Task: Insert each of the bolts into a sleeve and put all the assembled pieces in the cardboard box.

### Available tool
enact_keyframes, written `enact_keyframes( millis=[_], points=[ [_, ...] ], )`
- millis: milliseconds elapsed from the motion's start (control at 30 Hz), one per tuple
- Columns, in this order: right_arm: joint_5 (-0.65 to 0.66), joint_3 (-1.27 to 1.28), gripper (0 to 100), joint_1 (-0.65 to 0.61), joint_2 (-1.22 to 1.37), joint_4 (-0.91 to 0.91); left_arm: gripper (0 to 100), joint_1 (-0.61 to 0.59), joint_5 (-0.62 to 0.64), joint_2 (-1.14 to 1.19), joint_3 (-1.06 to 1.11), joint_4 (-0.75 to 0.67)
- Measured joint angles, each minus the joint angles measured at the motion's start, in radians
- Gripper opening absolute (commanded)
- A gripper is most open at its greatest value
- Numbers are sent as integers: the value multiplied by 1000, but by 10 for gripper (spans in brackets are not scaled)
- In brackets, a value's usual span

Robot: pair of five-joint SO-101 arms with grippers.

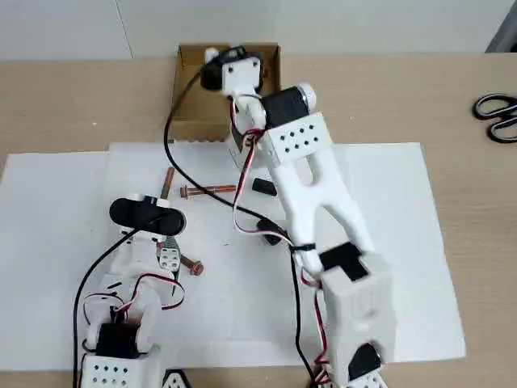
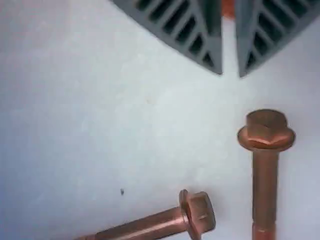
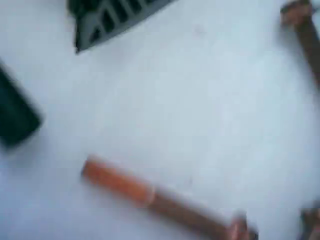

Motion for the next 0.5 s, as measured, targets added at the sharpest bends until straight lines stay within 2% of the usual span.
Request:
enact_keyframes(
  millis=[300,500],
  points=[
    [0,324,165,0,-112,0,6,0,0,0,0,0],
    [124,442,165,-18,-112,0,6,0,0,0,0,0]
  ],
)
